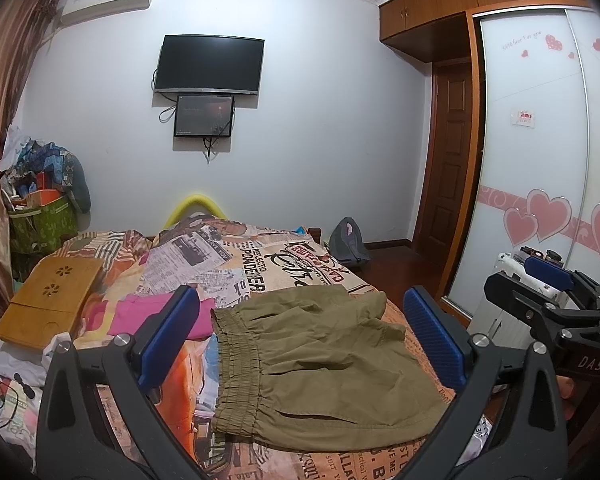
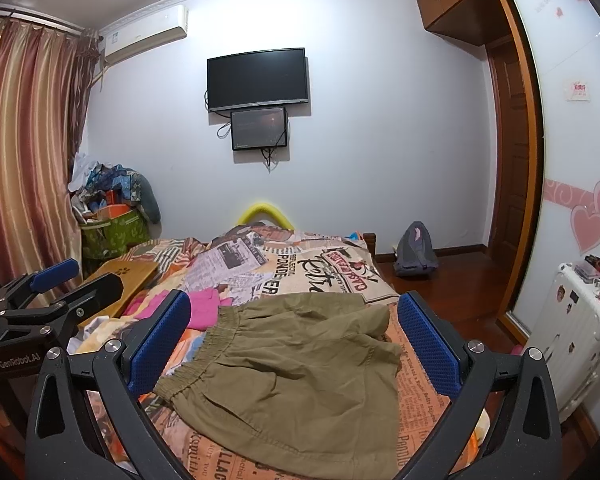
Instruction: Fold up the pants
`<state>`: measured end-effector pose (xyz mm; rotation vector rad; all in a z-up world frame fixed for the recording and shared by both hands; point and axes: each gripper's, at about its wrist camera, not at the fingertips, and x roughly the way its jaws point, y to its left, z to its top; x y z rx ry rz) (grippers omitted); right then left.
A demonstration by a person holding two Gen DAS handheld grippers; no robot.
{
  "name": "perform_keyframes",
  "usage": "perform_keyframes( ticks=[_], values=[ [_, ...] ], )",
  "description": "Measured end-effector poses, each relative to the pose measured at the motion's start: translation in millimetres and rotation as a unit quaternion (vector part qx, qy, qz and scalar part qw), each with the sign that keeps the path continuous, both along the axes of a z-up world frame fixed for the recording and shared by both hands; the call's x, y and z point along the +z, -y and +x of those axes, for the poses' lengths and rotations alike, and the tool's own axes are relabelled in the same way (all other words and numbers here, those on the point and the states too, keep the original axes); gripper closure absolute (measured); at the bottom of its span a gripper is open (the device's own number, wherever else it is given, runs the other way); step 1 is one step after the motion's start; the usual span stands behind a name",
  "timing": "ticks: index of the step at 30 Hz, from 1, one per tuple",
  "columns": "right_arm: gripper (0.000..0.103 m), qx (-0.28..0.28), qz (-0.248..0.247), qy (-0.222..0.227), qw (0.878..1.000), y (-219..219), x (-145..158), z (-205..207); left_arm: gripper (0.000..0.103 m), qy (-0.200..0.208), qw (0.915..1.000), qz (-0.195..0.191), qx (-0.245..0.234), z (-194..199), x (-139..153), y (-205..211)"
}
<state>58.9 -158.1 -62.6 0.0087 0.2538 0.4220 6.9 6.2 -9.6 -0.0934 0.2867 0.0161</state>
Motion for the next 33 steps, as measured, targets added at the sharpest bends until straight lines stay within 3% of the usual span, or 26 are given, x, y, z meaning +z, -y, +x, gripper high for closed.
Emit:
perform_keyframes(
  ticks=[33],
  values=[
    [0.0,-0.007,0.004,-0.025,1.0,8.9,-13.1,15.9,0.0,-0.015,0.9999,0.003,-0.001,19.2,-13.6,-5.1]
  ],
)
